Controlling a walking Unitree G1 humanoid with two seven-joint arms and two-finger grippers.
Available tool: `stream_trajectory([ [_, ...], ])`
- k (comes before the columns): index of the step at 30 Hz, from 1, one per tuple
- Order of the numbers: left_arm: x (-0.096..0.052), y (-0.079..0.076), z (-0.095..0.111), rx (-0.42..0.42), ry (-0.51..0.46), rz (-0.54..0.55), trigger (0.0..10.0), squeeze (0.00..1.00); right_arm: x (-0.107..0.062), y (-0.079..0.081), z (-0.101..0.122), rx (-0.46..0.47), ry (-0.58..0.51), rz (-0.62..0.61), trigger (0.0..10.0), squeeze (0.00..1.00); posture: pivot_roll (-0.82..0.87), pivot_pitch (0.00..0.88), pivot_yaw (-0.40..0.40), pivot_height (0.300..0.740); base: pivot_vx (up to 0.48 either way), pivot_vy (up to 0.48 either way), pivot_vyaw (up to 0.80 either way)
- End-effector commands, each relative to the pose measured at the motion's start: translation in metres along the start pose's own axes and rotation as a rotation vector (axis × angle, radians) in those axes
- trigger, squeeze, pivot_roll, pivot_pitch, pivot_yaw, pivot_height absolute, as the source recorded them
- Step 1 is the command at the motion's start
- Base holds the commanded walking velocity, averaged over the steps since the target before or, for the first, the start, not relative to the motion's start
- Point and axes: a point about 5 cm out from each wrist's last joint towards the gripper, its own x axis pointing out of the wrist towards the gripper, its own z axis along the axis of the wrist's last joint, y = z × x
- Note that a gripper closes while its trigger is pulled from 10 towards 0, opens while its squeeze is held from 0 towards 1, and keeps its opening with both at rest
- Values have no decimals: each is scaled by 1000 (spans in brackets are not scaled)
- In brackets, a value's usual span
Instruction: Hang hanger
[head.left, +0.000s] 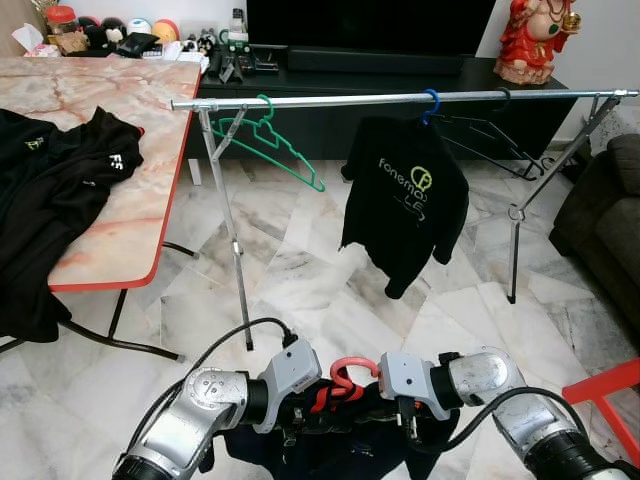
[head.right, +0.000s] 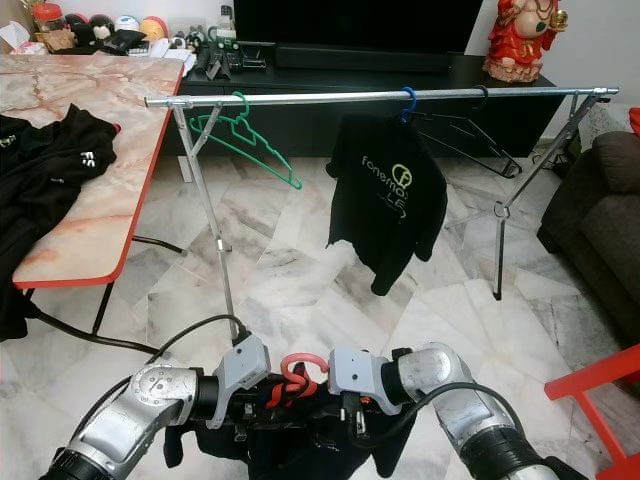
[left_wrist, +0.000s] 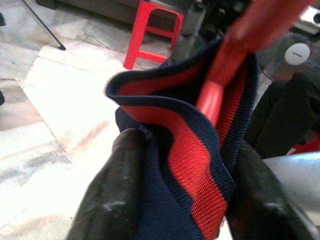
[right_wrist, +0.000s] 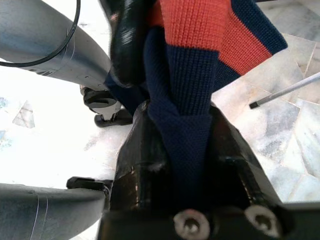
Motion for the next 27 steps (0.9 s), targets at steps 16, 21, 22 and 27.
stream_trajectory([
  [16,0,-12,-1,-6,4,-124,0,0,-16,-14,13,-17,-83,-67,0,0,18,99,-94,740,0,0,0],
  [21,0,-10,-5,24,41,-103,0,0,-17,-14,12,-17,-75,-72,0,0,24,93,-93,740,0,0,0],
  [22,0,-9,-4,24,36,-98,0,0,-16,-14,11,-18,-72,-71,0,0,24,93,-93,740,0,0,0],
  [27,0,-11,-3,21,26,-105,0,0,-13,-15,11,-35,-64,-85,10000,0,31,82,-90,740,0,0,0],
])
